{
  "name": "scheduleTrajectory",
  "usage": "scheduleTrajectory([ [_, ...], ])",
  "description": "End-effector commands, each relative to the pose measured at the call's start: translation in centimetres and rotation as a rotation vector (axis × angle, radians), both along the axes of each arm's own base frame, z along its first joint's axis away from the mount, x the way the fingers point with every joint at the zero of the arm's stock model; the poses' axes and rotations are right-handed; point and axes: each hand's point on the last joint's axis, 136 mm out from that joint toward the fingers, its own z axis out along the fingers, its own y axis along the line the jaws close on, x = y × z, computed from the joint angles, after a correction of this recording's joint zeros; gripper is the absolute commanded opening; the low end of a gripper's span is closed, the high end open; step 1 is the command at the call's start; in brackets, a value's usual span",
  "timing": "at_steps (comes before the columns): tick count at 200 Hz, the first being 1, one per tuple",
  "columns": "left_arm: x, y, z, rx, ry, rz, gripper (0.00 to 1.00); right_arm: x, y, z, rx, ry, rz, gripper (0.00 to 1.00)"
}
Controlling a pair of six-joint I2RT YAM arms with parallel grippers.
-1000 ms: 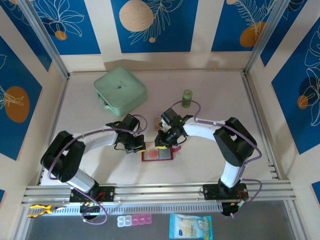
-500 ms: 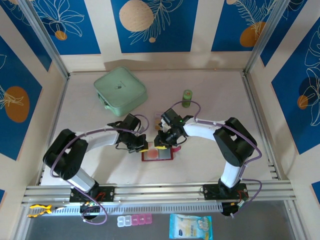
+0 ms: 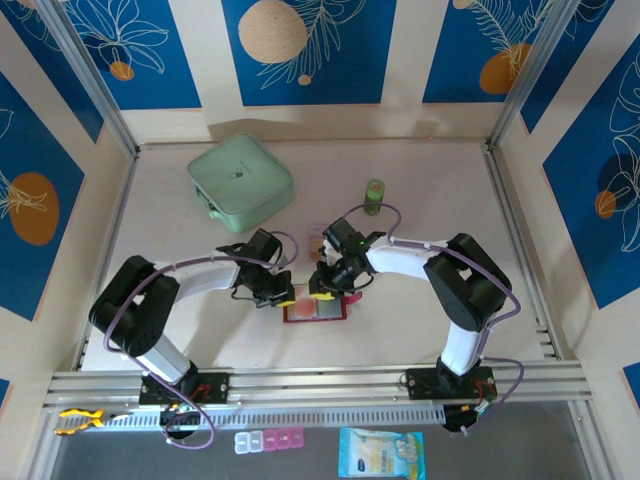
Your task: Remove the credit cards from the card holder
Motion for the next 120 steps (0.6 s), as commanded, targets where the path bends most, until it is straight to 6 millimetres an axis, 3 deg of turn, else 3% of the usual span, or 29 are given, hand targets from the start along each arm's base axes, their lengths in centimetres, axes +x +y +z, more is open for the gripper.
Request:
scheduleTrajectory([
  [1,-0.98,0.87,-1.06,0.055,0.034,-0.02,0.0,-0.66,-0.01,-0.81,0.014,0.052,-0.002,0.23],
  [120,-1.24,1.02,-1.34,0.062,0.05,-0.015,0.0,-0.84,-0.79,-1.62,-0.035,0.057,-0.016,0.28],
])
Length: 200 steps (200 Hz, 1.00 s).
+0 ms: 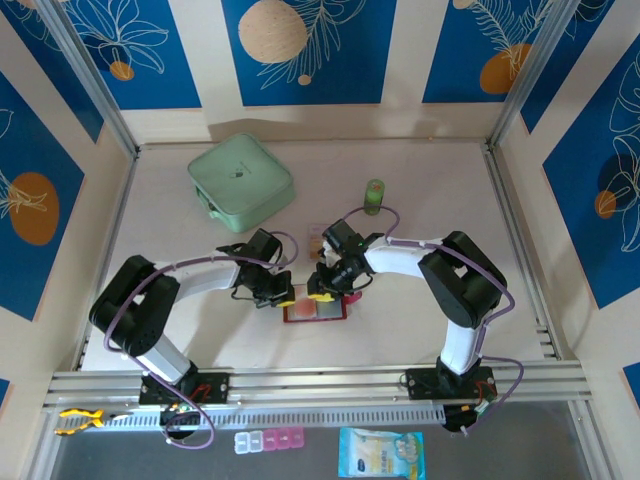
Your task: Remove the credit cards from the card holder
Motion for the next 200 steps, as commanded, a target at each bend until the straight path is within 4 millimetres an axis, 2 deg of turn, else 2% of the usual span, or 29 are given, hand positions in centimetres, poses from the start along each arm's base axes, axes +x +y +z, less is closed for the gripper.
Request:
scheduleTrajectory([
  [1,-1.2,1.0,-1.2,0.059,0.046,-0.015,0.0,-0.8,-1.0,-0.9,-0.046,0.033,-0.01,0.28],
  [85,-1.2,0.9,-1.4,0.058,0.049,-0.016,0.0,-1.0,-0.1,-0.5,0.007,0.05,0.002,0.27],
  [136,-1.1,0.9,-1.4,0.058,0.049,-0.014,0.0,-1.2,-0.5,-0.9,-0.038,0.051,0.006,0.29],
  [200,-1.2,0.9,-1.3,0.058,0.049,-0.014,0.0,-1.0,0.6,0.7,0.067,0.044,0.003,0.29],
])
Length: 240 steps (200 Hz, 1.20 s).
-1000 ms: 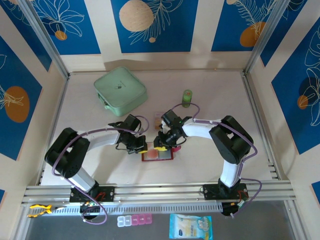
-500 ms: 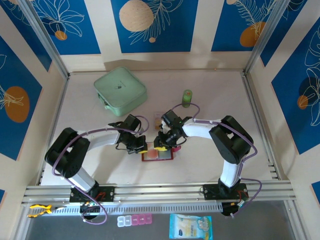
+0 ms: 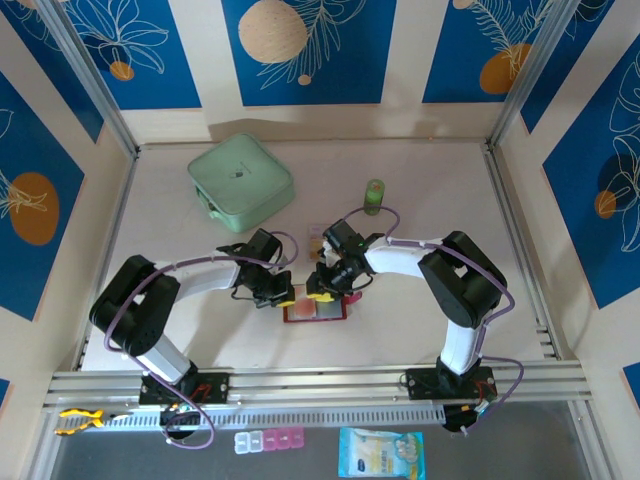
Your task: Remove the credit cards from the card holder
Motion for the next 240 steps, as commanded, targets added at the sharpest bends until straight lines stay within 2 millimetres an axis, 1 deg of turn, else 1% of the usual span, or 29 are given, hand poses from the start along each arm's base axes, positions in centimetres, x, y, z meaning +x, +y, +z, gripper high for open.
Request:
scheduleTrajectory([
  [1,-1.2,1.0,-1.3,0.06,0.047,-0.013,0.0,-0.8,0.3,0.5,0.045,0.03,0.003,0.29],
  [66,-1.2,1.0,-1.4,0.058,0.049,-0.014,0.0,-0.4,0.3,1.5,0.138,0.027,-0.037,0.24],
  [147,-1.2,1.0,-1.3,0.059,0.049,-0.014,0.0,-0.2,0.4,1.8,0.187,0.027,-0.058,0.15],
  [184,-1.3,1.1,-1.3,0.064,0.051,-0.015,0.0,-0.3,-0.2,1.4,0.155,0.02,-0.074,0.13],
  [240,-1.5,1.4,-1.6,0.076,0.062,-0.017,0.0,-0.3,-2.0,1.1,0.124,0.016,-0.101,0.11],
])
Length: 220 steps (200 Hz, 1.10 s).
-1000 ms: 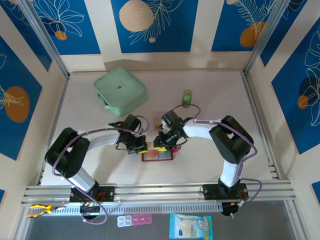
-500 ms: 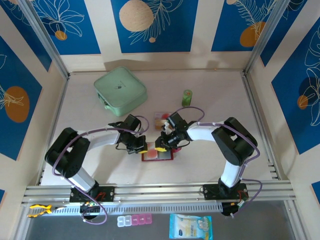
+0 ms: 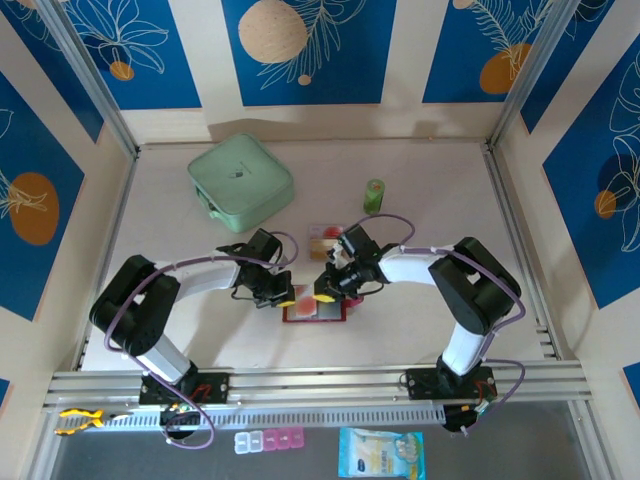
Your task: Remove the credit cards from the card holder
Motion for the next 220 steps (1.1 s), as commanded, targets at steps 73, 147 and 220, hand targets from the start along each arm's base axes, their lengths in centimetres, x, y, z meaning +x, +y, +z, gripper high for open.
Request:
scheduleTrajectory([
  [73,-1.2,1.3,-1.3,0.078,0.051,-0.017,0.0,-0.3,-2.8,1.5,-0.078,-0.056,0.025,0.09],
  [147,0.0,0.4,1.1,0.029,-0.017,-0.022,0.03,1.0,-3.7,4.9,-0.112,-0.252,0.16,0.03],
  [220,0.7,1.0,2.7,0.033,-0.1,-0.004,0.09,4.1,-6.6,7.4,-0.314,-0.685,0.632,0.0],
])
